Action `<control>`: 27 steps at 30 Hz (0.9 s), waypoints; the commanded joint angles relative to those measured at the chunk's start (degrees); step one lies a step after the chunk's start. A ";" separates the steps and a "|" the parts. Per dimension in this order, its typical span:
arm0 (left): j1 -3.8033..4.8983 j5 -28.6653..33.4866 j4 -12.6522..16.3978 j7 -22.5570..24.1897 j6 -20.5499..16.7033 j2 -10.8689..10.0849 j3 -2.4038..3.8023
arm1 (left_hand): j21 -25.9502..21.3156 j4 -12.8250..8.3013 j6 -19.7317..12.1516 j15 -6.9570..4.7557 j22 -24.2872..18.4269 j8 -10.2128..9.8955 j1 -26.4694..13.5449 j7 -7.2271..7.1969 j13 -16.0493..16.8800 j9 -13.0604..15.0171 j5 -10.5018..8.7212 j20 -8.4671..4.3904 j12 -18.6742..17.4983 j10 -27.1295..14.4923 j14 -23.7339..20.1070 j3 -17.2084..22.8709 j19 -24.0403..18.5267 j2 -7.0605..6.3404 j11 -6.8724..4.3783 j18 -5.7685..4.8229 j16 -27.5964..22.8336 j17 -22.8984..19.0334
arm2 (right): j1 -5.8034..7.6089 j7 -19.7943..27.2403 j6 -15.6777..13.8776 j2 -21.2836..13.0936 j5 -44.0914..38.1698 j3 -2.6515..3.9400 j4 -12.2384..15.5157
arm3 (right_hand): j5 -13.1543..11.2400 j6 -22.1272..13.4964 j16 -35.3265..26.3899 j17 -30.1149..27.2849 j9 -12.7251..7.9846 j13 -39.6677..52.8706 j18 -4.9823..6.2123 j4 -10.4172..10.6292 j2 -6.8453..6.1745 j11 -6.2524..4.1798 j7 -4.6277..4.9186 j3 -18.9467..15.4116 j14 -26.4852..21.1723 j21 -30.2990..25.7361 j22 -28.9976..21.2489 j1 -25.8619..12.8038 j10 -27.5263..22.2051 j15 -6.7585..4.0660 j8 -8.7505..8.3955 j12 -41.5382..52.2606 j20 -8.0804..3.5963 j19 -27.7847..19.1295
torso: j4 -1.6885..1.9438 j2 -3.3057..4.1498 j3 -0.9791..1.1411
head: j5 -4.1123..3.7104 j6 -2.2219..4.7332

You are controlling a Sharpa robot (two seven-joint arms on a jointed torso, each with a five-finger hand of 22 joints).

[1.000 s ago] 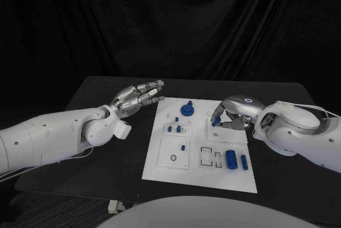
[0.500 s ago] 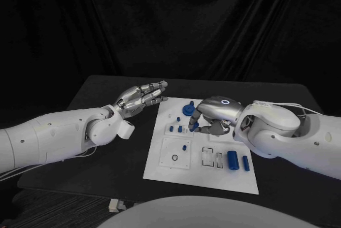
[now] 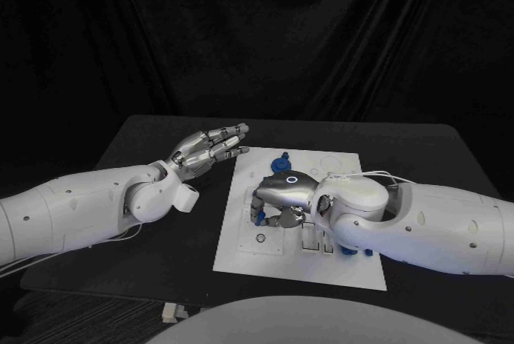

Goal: Assemble the parts on the task board

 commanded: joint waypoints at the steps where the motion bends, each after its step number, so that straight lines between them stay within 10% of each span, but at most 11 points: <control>1: -0.12 0.24 0.02 0.94 0.18 0.05 0.05 | -0.30 -0.03 0.24 -0.62 -0.62 0.30 0.11 0.08 0.04 0.08 0.17 -0.33 0.31 0.15 0.02 0.02 -0.67 0.35 0.25 0.67 0.03 -0.04 | -0.90 0.53 1.49 0.81 -2.82 0.04 -0.80 | -0.34 0.13 0.12 0.27 0.02 0.57 -0.23 -0.05 0.08 -4.55 -0.08 0.31 0.51 0.76 8.24 -0.64 5.32 -0.25 -0.25 -0.19 -0.19 0.41 | -0.04 0.03 0.03 | -0.58 0.01; 27: -0.59 0.24 -0.29 0.59 0.23 -0.02 0.06 | -0.55 0.00 0.19 -0.96 -0.96 0.40 0.04 0.21 0.03 0.07 0.20 -0.99 0.40 0.10 -0.17 0.08 -1.10 0.45 0.42 0.69 -0.03 -0.06 | -3.53 -0.83 2.52 2.33 -5.30 0.04 -3.07 | -0.04 0.16 0.01 0.23 -0.02 0.56 -0.22 -0.33 -0.20 -4.60 -0.14 0.48 0.73 0.71 8.22 -0.75 5.55 -0.35 -0.51 -0.56 -0.30 0.51 | 0.01 -0.01 0.00 | -0.69 0.01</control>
